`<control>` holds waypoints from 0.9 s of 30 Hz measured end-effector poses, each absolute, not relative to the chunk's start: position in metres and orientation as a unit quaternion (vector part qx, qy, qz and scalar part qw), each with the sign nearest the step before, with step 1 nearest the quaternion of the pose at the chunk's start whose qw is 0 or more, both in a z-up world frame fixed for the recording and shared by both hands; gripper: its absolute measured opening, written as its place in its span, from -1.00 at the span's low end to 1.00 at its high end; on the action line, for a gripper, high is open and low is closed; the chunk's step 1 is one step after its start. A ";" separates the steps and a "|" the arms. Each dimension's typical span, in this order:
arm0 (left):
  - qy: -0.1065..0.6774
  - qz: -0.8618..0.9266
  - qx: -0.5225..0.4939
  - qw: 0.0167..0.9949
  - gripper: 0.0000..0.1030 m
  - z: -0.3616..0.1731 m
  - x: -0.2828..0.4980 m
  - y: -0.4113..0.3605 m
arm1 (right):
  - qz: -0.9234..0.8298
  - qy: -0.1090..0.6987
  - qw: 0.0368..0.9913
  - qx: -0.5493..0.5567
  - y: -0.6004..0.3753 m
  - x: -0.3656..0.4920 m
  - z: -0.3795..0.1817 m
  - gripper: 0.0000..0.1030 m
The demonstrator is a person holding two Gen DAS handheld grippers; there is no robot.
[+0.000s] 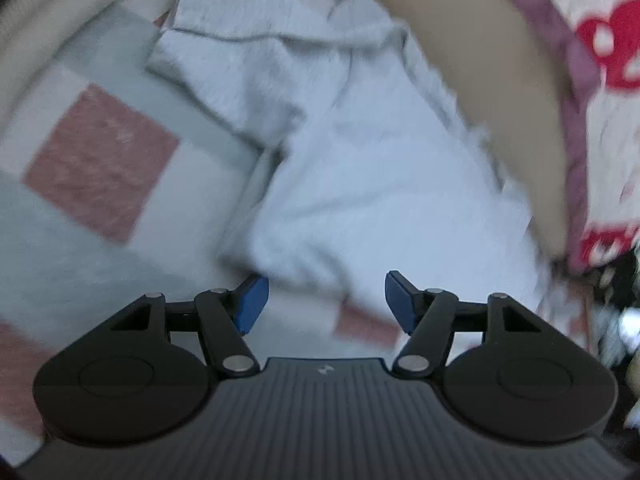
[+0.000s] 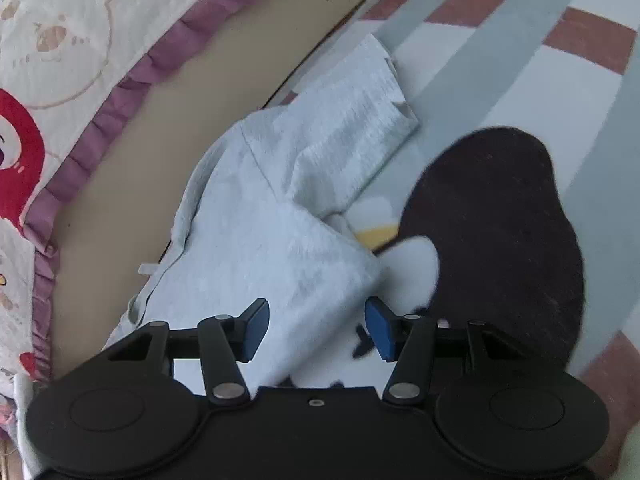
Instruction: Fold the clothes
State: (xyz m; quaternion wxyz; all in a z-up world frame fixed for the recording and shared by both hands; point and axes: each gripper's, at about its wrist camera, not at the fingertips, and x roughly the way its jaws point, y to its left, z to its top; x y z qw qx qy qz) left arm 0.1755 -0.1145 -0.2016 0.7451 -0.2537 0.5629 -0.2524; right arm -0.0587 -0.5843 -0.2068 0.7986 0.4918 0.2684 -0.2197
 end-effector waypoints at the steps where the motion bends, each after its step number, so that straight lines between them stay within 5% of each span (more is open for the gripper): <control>1: 0.554 -0.257 -0.272 0.744 0.21 -0.204 0.179 -0.118 | -0.224 0.262 0.801 0.489 -0.583 -0.057 -0.207 0.16; 4: 0.533 -0.254 -0.293 0.752 0.10 -0.208 0.185 -0.125 | -0.251 0.202 0.770 0.551 -0.584 -0.061 -0.217 0.25; 6: 0.509 -0.237 -0.284 0.777 -0.34 -0.203 0.182 -0.128 | -0.259 0.165 0.753 0.582 -0.584 -0.063 -0.225 0.19; 7: 0.497 -0.228 -0.256 0.797 -0.66 -0.199 0.179 -0.133 | -0.263 0.183 0.768 0.554 -0.584 -0.057 -0.221 0.07; 8: 0.484 -0.219 -0.226 0.817 -0.84 -0.195 0.176 -0.137 | -0.265 0.200 0.783 0.526 -0.585 -0.050 -0.217 -0.51; 9: 0.469 -0.212 -0.181 0.838 -0.84 -0.189 0.171 -0.142 | -0.264 0.227 0.797 0.494 -0.586 -0.043 -0.213 -0.89; 12: 0.436 -0.191 -0.049 0.878 -0.84 -0.172 0.153 -0.166 | -0.257 0.205 0.835 0.442 -0.582 -0.042 -0.192 -0.90; 15: 0.436 -0.174 -0.024 0.883 -0.80 -0.167 0.139 -0.168 | -0.264 0.231 0.886 0.304 -0.560 -0.034 -0.169 -0.92; 24: 0.513 -0.187 -0.151 0.824 -0.66 -0.191 0.166 -0.124 | -0.275 0.255 0.896 0.237 -0.555 -0.027 -0.166 -0.93; 27: 0.508 -0.222 -0.161 0.817 -0.37 -0.199 0.177 -0.125 | -0.265 0.244 0.902 0.239 -0.558 -0.028 -0.162 -0.93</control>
